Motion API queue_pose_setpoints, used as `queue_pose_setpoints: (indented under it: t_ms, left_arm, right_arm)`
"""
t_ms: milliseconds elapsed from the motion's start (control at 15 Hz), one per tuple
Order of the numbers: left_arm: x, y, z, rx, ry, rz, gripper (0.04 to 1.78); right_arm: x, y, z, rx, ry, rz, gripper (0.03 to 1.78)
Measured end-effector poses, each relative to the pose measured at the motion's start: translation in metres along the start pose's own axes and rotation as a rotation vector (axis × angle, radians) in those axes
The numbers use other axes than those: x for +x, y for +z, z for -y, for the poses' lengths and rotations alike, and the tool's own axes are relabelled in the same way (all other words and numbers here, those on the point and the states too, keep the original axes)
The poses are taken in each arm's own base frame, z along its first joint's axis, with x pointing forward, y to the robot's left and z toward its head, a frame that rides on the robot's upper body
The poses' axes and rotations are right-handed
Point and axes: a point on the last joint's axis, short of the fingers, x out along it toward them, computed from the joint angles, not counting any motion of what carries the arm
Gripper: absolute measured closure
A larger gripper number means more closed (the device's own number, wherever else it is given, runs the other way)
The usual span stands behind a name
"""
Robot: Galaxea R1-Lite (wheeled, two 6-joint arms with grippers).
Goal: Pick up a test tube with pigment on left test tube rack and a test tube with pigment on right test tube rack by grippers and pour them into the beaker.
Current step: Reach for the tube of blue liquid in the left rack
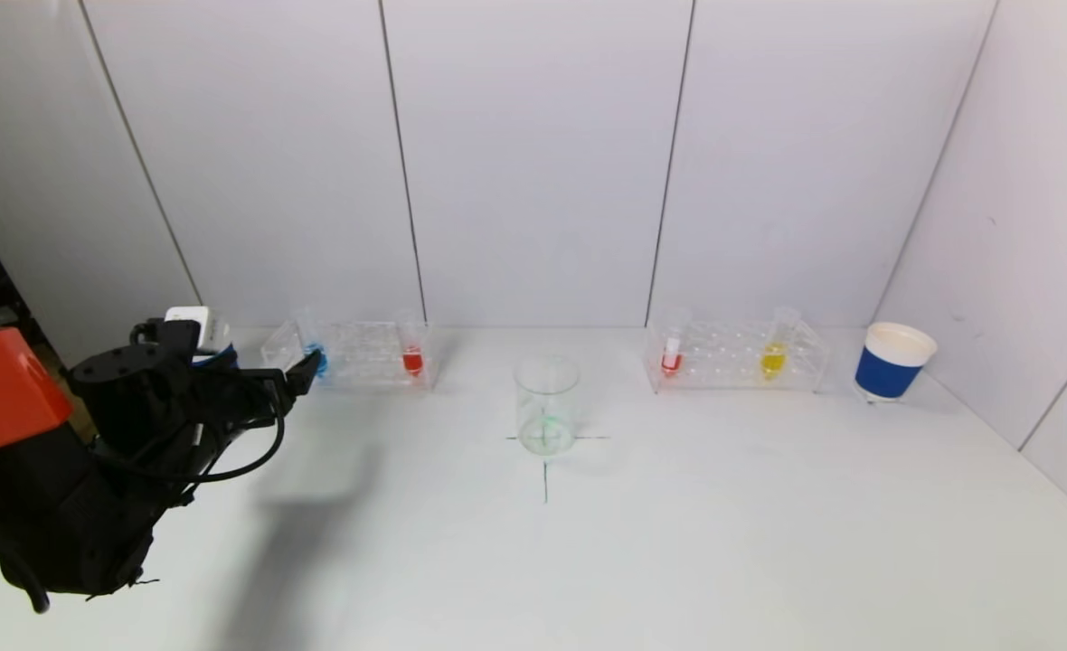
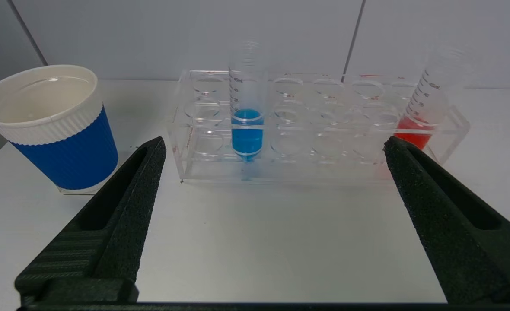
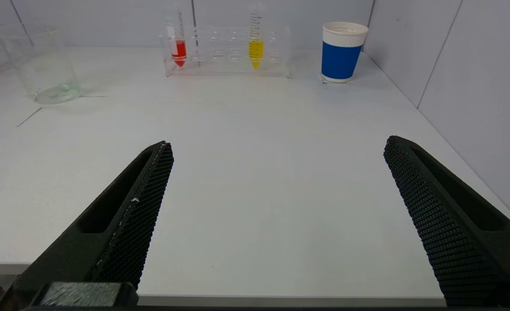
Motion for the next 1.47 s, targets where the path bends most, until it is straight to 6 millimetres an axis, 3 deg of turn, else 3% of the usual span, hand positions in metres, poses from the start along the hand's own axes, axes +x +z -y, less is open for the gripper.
queue_pose_setpoints:
  t_ms: [400,1467]
  left_arm:
    - [0.021,-0.019,-0.006,0.004,0.017,-0.024,0.06]
    - [0.065,-0.02,-0.011,0.036,0.017,0.07,0.06]
  right_arm:
    - [0.0,0.0,0.0,0.0,0.0,0.0,0.04]
    - [0.0,0.0,0.0,0.0,0.0,0.0,0.04]
